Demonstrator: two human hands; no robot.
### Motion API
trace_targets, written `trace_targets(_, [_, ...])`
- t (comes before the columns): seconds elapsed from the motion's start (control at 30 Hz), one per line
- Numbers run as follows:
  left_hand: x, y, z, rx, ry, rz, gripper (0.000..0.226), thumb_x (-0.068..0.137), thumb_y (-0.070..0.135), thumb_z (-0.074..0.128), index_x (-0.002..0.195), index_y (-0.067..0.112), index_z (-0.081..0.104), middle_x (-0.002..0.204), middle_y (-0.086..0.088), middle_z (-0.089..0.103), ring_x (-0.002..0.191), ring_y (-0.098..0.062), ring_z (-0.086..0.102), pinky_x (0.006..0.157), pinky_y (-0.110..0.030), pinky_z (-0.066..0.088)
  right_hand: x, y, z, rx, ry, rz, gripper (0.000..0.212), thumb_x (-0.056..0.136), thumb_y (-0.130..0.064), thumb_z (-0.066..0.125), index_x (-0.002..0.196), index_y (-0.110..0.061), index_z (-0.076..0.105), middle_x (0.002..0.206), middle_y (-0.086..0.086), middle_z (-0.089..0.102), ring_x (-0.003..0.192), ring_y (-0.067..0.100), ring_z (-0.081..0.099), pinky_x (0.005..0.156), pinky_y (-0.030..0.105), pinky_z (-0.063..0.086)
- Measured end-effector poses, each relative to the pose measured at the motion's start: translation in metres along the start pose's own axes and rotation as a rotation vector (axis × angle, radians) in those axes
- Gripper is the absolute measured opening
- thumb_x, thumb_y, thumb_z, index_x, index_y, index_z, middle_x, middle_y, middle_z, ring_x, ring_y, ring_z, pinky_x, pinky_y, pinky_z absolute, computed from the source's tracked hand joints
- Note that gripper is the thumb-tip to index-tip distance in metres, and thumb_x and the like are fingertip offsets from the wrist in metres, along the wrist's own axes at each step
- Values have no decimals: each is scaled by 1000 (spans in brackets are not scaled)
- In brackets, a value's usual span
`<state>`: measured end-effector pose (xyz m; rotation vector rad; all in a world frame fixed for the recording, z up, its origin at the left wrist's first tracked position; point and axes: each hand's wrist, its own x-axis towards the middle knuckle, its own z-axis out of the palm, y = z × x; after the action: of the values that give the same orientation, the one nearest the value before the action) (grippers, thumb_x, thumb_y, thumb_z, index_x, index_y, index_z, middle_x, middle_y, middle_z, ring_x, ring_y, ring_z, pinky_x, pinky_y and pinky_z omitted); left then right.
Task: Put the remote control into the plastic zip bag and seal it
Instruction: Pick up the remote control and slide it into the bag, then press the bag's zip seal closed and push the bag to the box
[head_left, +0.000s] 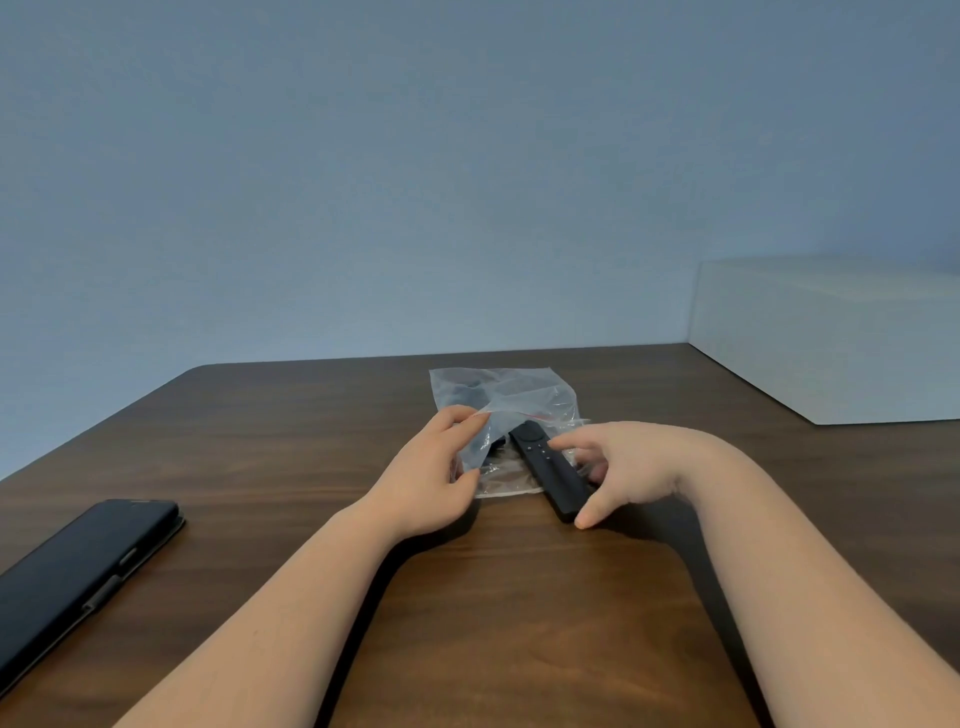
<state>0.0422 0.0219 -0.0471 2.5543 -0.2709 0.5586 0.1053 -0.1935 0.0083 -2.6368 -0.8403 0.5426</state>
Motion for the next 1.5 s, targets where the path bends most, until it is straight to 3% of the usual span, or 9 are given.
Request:
trace_targets(0.23, [0, -2, 0, -8, -1, -6, 58, 85, 11, 54, 137, 25, 33, 122, 18, 36, 73, -15, 56, 70, -9, 39, 13, 0, 11, 19, 308, 1, 31, 73, -32, 78, 94, -21, 58, 104, 0, 64, 92, 18, 59, 78, 31, 50])
trace_targets(0.4, [1, -2, 0, -8, 1, -18, 60, 85, 11, 54, 138, 26, 31, 121, 18, 36, 73, -12, 55, 70, -8, 40, 24, -6, 24, -89, 411, -30, 24, 79, -38, 70, 74, -20, 54, 84, -3, 60, 78, 18, 58, 69, 34, 51])
trace_targets(0.7, [1, -1, -1, -7, -1, -18, 58, 86, 12, 53, 138, 26, 33, 120, 17, 37, 73, -12, 55, 68, -6, 40, 37, -6, 32, -98, 455, -22, 19, 93, -32, 50, 99, -24, 66, 102, 0, 67, 91, 21, 60, 79, 39, 54])
trace_targets(0.87, [1, 0, -1, -21, 9, -18, 56, 85, 12, 54, 136, 24, 36, 120, 17, 39, 72, -14, 55, 72, -13, 42, 47, -6, 39, -188, 383, -2, 33, 97, -35, 37, 125, -33, 54, 128, 6, 53, 114, 29, 49, 87, 42, 49])
trace_targets(1.03, [1, 1, -3, -34, 3, -35, 54, 86, 15, 56, 136, 25, 37, 120, 16, 41, 72, -10, 55, 70, -6, 40, 53, -5, 42, -197, 390, -11, 35, 97, -33, 34, 129, -36, 49, 130, 6, 52, 115, 29, 47, 87, 43, 48])
trace_targets(1.2, [-2, 5, -7, -41, -28, -11, 64, 69, 55, 68, 125, 29, 51, 120, 16, 46, 71, -9, 54, 72, -14, 42, 43, -6, 27, 53, 735, -23, 24, 93, -24, 43, 106, -22, 64, 111, 4, 59, 84, 21, 58, 72, 37, 52])
trace_targets(1.3, [-3, 6, -9, -8, -61, 10, 59, 54, 66, 69, 104, 38, 58, 121, 18, 45, 76, -7, 54, 78, -21, 47, 40, -1, 20, 190, 896, 1, 31, 92, -20, 45, 123, -23, 52, 125, 6, 48, 81, 20, 56, 66, 33, 46])
trace_targets(1.4, [-2, 6, -10, 29, -76, 10, 32, 62, 48, 77, 86, 35, 60, 120, 17, 45, 81, -6, 54, 78, -25, 48, 44, 3, 23, 208, 720, 9, 44, 92, -19, 45, 136, -28, 42, 139, 6, 37, 98, 23, 56, 74, 33, 45])
trace_targets(1.5, [-3, 5, -10, 53, -72, 17, 17, 70, 33, 76, 79, 28, 63, 116, 14, 49, 86, -9, 56, 80, -30, 49, 49, 4, 28, 145, 589, 34, 34, 93, -18, 45, 125, -24, 55, 138, 7, 43, 107, 27, 55, 81, 34, 47])
